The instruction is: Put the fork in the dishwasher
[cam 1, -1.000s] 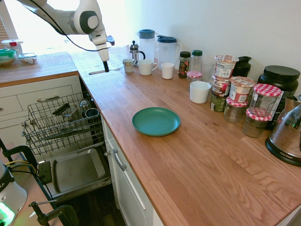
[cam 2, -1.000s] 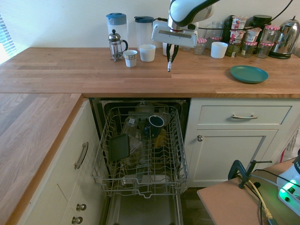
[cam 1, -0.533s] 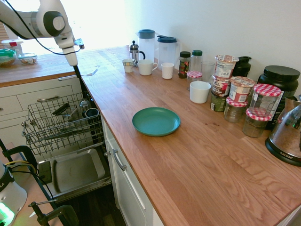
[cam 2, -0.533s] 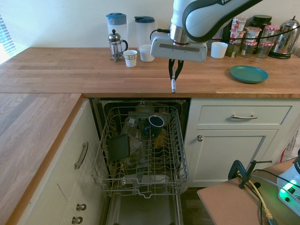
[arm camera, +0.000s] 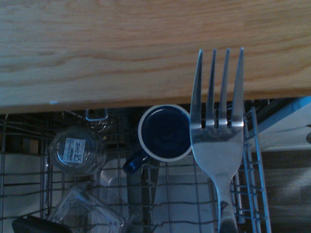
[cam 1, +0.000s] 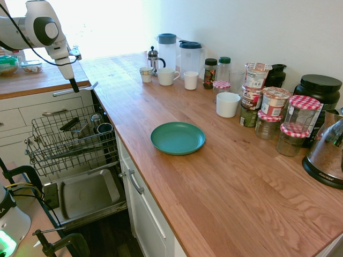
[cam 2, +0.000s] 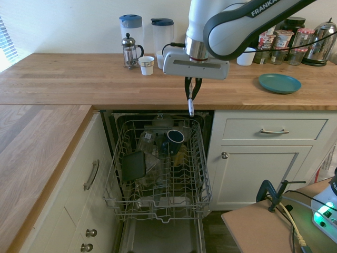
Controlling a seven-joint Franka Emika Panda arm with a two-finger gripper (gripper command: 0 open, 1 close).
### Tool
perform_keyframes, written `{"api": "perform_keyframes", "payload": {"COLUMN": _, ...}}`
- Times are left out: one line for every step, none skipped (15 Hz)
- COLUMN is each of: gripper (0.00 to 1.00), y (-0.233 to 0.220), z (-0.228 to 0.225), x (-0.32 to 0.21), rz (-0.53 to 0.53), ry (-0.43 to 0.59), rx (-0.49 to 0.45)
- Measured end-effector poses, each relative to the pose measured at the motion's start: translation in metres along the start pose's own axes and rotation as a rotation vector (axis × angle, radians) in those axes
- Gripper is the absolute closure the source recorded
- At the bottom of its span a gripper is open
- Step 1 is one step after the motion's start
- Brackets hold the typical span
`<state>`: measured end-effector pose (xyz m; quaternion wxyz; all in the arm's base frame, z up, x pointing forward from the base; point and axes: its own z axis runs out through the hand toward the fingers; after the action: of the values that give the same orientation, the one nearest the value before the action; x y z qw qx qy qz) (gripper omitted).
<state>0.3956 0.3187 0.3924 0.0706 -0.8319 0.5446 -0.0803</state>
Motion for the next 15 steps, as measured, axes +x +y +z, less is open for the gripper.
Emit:
{"api": "perform_keyframes", "payload": {"gripper": 1.00, "y": 0.004, "z": 0.010, "x": -0.009, "rz": -0.003, "ry": -0.003, "rx": -0.006}}
{"api": "perform_keyframes", "payload": {"gripper": 1.00, "y": 0.009, "z": 0.020, "x": -0.018, "rz": -0.005, "ry": -0.005, "rx": -0.012}}
{"api": "perform_keyframes", "payload": {"gripper": 1.00, "y": 0.017, "z": 0.033, "x": -0.027, "rz": -0.008, "ry": -0.007, "rx": -0.021}}
{"api": "perform_keyframes", "payload": {"gripper": 1.00, "y": 0.027, "z": 0.048, "x": -0.036, "rz": -0.009, "ry": -0.009, "rx": -0.031}}
{"api": "perform_keyframes", "payload": {"gripper": 1.00, "y": 0.038, "z": 0.061, "x": -0.045, "rz": -0.009, "ry": -0.012, "rx": -0.039}}
{"api": "perform_keyframes", "payload": {"gripper": 1.00, "y": 0.045, "z": 0.073, "x": -0.052, "rz": -0.011, "ry": -0.014, "rx": -0.045}}
{"api": "perform_keyframes", "payload": {"gripper": 1.00, "y": 0.052, "z": 0.084, "x": -0.057, "rz": -0.011, "ry": -0.018, "rx": -0.053}}
{"api": "perform_keyframes", "payload": {"gripper": 1.00, "y": 0.057, "z": 0.095, "x": -0.062, "rz": -0.013, "ry": -0.018, "rx": -0.065}}
{"api": "perform_keyframes", "payload": {"gripper": 1.00, "y": 0.061, "z": 0.105, "x": -0.065, "rz": -0.015, "ry": -0.019, "rx": -0.076}}
{"api": "perform_keyframes", "payload": {"gripper": 1.00, "y": 0.063, "z": 0.117, "x": -0.066, "rz": -0.016, "ry": -0.023, "rx": -0.085}}
{"api": "perform_keyframes", "payload": {"gripper": 1.00, "y": 0.065, "z": 0.128, "x": -0.065, "rz": -0.016, "ry": -0.029, "rx": -0.096}}
{"api": "perform_keyframes", "payload": {"gripper": 1.00, "y": 0.066, "z": 0.139, "x": -0.064, "rz": -0.018, "ry": -0.031, "rx": -0.107}}
{"api": "perform_keyframes", "payload": {"gripper": 1.00, "y": 0.065, "z": 0.149, "x": -0.064, "rz": -0.018, "ry": -0.028, "rx": -0.117}}
{"api": "perform_keyframes", "payload": {"gripper": 1.00, "y": 0.063, "z": 0.160, "x": -0.062, "rz": -0.016, "ry": -0.026, "rx": -0.128}}
{"api": "perform_keyframes", "payload": {"gripper": 1.00, "y": 0.061, "z": 0.171, "x": -0.061, "rz": -0.010, "ry": -0.029, "rx": -0.139}}
